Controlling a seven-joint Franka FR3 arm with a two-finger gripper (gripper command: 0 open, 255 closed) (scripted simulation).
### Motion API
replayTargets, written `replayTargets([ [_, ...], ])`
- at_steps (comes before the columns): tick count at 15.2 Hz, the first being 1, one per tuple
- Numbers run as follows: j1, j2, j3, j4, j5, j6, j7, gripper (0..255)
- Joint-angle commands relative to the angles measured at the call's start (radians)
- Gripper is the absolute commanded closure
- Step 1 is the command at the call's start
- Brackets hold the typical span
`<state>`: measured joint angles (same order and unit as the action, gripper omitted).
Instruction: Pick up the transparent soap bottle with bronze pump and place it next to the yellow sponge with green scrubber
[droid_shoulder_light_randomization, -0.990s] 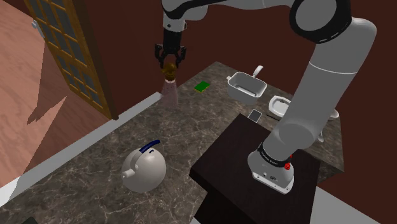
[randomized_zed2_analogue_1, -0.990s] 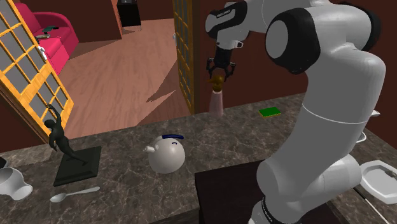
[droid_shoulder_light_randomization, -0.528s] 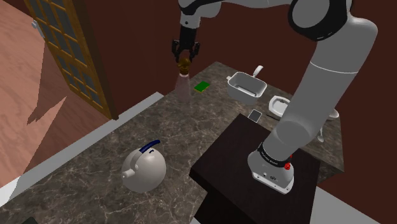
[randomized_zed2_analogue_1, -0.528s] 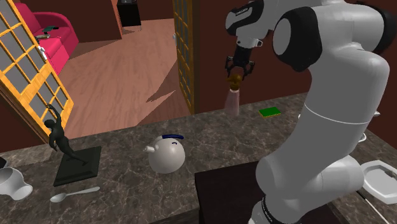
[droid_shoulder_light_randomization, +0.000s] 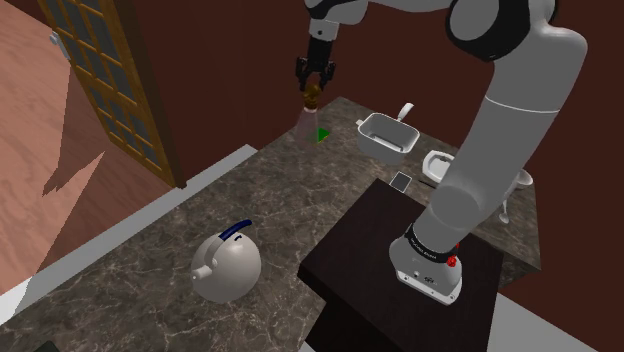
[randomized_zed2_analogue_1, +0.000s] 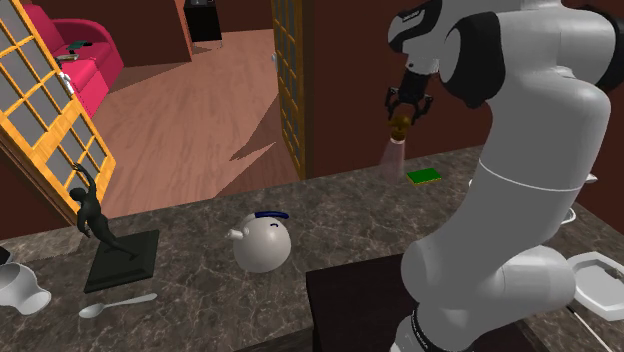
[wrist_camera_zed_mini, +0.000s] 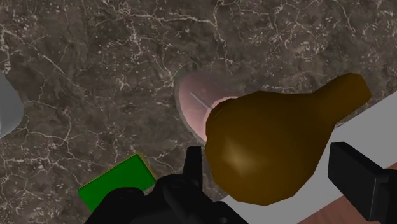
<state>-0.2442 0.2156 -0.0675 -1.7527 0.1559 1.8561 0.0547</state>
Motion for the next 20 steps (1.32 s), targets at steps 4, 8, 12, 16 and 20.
replayTargets([
  [4, -0.067, 0.050, -0.042, 0.071, 0.001, -0.035, -0.105, 255],
  [8, -0.123, 0.110, -0.071, 0.158, 0.004, -0.073, -0.185, 255],
  [12, -0.183, 0.187, -0.096, 0.271, 0.012, -0.120, -0.260, 255],
  [16, -0.248, 0.282, -0.115, 0.417, 0.022, -0.180, -0.330, 255],
  [20, -0.322, 0.406, -0.126, 0.616, 0.036, -0.262, -0.391, 255],
])
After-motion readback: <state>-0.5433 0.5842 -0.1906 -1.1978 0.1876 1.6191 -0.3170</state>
